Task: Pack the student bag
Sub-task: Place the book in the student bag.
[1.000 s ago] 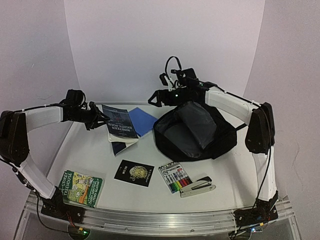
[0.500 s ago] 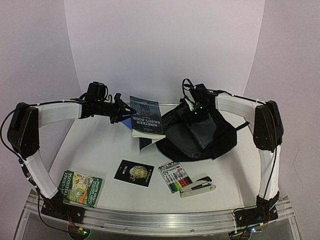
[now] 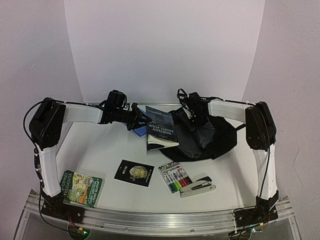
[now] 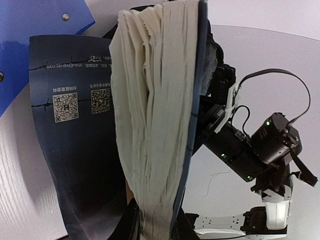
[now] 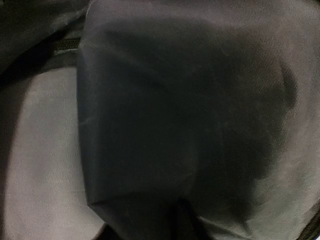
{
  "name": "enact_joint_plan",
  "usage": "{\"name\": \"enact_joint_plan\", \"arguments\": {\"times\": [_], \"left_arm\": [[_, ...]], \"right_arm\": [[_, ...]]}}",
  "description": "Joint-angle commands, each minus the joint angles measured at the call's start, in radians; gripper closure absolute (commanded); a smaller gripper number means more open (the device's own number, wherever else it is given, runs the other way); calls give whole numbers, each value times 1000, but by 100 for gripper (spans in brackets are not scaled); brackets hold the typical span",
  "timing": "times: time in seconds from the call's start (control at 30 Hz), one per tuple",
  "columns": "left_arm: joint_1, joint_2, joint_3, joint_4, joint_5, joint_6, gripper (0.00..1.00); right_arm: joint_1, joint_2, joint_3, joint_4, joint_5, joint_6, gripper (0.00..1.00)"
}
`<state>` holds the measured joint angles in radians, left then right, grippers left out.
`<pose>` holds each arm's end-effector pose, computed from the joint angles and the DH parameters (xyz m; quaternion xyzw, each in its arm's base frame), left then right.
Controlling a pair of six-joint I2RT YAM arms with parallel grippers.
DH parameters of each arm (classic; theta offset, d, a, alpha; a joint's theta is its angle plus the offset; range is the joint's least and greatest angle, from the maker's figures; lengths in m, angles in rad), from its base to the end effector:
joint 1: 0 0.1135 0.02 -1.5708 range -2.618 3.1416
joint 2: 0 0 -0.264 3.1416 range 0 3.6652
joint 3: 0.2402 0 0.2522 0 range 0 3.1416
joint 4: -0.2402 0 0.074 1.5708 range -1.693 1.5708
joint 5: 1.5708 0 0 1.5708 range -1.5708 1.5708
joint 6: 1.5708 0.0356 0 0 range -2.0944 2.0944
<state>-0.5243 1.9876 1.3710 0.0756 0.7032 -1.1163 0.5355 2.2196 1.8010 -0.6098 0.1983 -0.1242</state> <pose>0.3764 -0.2443 0.2101 -0.0761 0.8310 -0.5425 0.0961 0.4198 0.2409 0.1858 -0.2854 0.9156 -0.0389 0.2804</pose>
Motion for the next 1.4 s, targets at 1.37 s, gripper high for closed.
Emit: {"name": "enact_joint_plan", "arguments": {"times": [1.37], "left_arm": [[-158, 359, 639, -360, -211, 183, 70]], "right_arm": [[-53, -34, 150, -139, -421, 79, 100]]}}
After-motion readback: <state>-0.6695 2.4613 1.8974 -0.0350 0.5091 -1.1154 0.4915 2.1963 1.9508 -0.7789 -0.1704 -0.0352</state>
